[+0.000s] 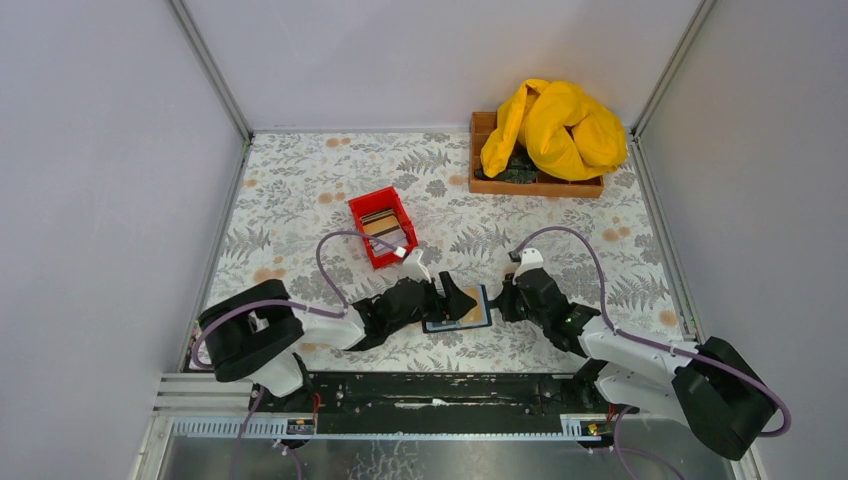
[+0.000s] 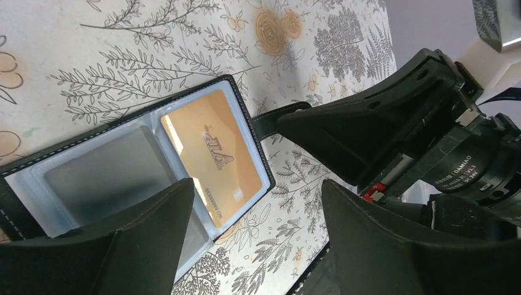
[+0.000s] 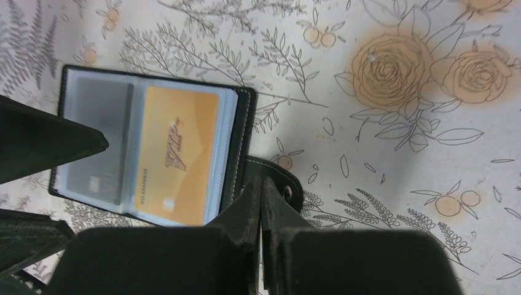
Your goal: Take the credit cards out of the card holder
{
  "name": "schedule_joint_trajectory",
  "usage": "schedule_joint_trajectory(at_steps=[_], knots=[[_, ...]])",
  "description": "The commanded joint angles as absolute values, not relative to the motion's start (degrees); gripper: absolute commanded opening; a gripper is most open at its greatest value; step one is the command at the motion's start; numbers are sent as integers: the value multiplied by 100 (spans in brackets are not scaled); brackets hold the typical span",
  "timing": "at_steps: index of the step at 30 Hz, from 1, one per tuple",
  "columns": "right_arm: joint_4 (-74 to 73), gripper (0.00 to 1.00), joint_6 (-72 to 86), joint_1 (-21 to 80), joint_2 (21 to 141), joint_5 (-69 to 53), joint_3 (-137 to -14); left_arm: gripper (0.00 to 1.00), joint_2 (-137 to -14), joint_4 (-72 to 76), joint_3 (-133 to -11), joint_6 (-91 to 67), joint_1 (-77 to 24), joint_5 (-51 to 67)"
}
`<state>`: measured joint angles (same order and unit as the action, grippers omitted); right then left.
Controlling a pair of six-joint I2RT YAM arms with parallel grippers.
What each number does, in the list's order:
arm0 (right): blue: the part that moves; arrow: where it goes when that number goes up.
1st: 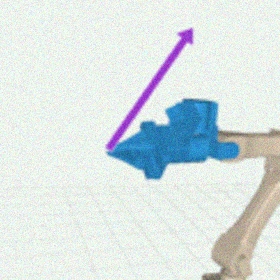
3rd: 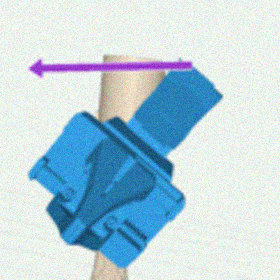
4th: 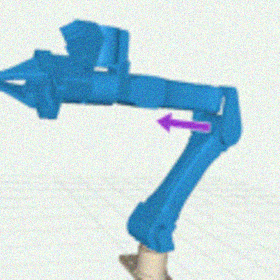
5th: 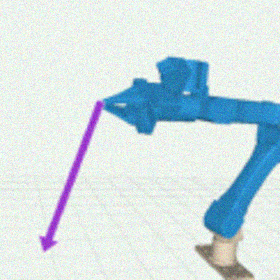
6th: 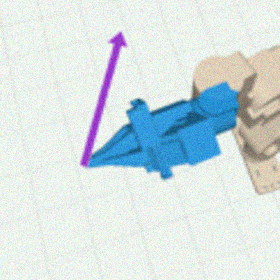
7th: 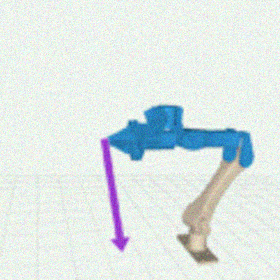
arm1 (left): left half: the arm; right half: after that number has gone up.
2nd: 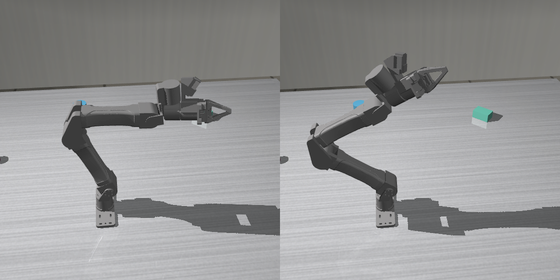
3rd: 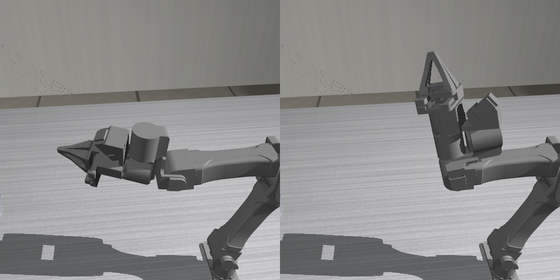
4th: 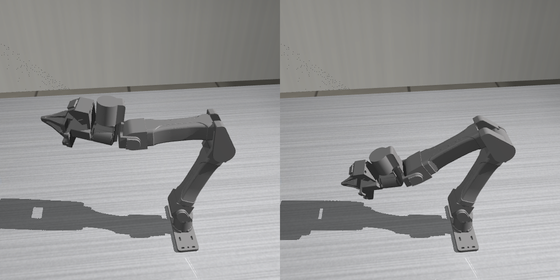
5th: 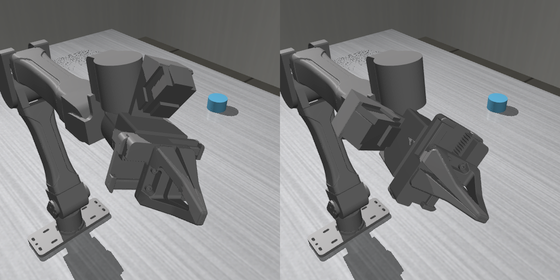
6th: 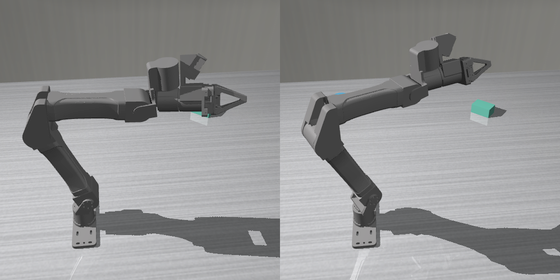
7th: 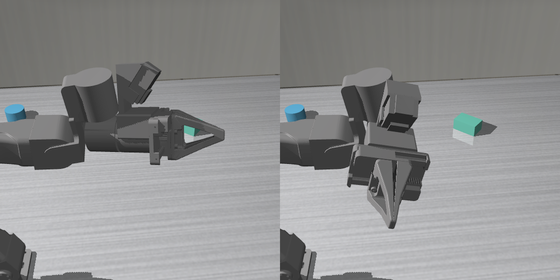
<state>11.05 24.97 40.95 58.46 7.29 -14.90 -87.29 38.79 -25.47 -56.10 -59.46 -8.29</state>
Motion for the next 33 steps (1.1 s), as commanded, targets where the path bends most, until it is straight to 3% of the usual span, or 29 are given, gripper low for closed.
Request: schedule_joint_trajectory(at_steps=[1,17,27,33], knots=[[1340,0,2307,4017,6086,452,-1599,82,-9047,4401,-2661,-5774,-5996,-789],[1932,0,2227,4012,5453,-170,-1222,82,-9550,5052,-2393,-6073,-5993,-753],[1747,0,2259,4017,6678,-436,-1658,82,-9652,5397,-2274,-6180,-5988,-640],[1679,0,2296,4017,6838,-344,-1706,82,-9838,5726,-2263,-6270,-5988,-441]])
